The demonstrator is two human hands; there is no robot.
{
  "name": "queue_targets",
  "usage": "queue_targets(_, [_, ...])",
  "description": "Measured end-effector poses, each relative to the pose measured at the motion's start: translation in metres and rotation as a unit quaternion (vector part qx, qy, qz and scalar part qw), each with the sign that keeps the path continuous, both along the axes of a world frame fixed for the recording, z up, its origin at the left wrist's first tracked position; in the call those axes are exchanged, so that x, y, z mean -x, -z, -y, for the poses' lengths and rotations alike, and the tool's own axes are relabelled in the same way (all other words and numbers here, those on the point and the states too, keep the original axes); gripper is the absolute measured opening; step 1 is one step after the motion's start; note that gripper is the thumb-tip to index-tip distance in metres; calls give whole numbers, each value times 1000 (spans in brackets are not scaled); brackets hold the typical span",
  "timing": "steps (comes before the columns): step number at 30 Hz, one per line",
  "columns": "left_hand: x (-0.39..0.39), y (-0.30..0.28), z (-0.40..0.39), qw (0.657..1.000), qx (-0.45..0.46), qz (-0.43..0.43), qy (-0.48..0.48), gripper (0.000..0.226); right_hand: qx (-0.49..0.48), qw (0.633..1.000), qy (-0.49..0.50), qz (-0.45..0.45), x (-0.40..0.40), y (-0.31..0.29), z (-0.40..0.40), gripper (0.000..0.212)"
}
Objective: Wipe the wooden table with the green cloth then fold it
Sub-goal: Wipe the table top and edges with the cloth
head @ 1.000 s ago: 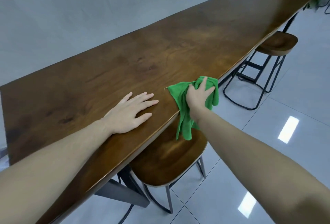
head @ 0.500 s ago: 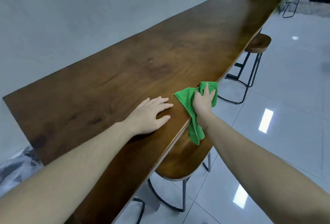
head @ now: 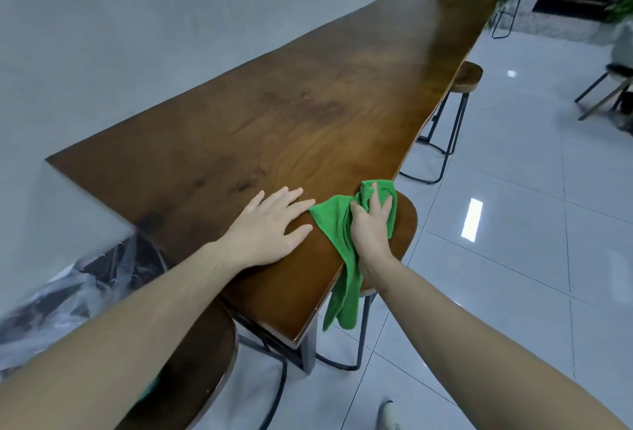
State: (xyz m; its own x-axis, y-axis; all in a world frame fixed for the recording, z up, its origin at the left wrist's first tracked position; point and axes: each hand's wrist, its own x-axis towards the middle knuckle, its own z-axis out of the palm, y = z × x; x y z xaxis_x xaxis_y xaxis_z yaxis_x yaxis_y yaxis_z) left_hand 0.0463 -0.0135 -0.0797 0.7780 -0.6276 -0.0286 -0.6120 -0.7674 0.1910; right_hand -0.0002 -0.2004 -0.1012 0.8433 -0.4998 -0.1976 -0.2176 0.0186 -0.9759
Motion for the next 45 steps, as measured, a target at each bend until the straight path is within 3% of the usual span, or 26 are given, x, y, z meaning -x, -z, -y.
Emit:
queue_targets(14, [59,-3,-16,996,-35,-11,-77,65,-3,1000,8,-18,-54,-21,58,63])
queue_targets(24, [89,3,-13,985,26,55,-164,53,-27,997,-36,65,-3,13,10,59])
queue_targets(26, [93,4,-12,981,42,67,-178,49,7,994,-54,92,11,22,-2,59])
queue_targets(29, [98,8,-12,972,66,76,-210,45,135,975,-112,133,27,35,-8,58])
queue_targets(31, [102,10,-12,966,86,77,-232,43,248,940,-159,170,36,41,-5,57])
queue_targets(34, [107,10,-11,955,119,69,-262,40,405,843,-229,272,44,49,6,55])
queue_targets(38, [117,9,-15,954,129,55,-266,39,552,632,-377,393,19,42,44,54])
queue_targets(41, [130,10,-24,957,126,56,-254,38,607,479,-461,436,-11,27,70,57])
queue_targets(43, [139,12,-30,957,132,62,-253,38,635,416,-496,422,-23,18,76,60])
queue_targets(45, [145,16,-34,953,147,69,-257,39,656,394,-510,393,-24,13,72,67])
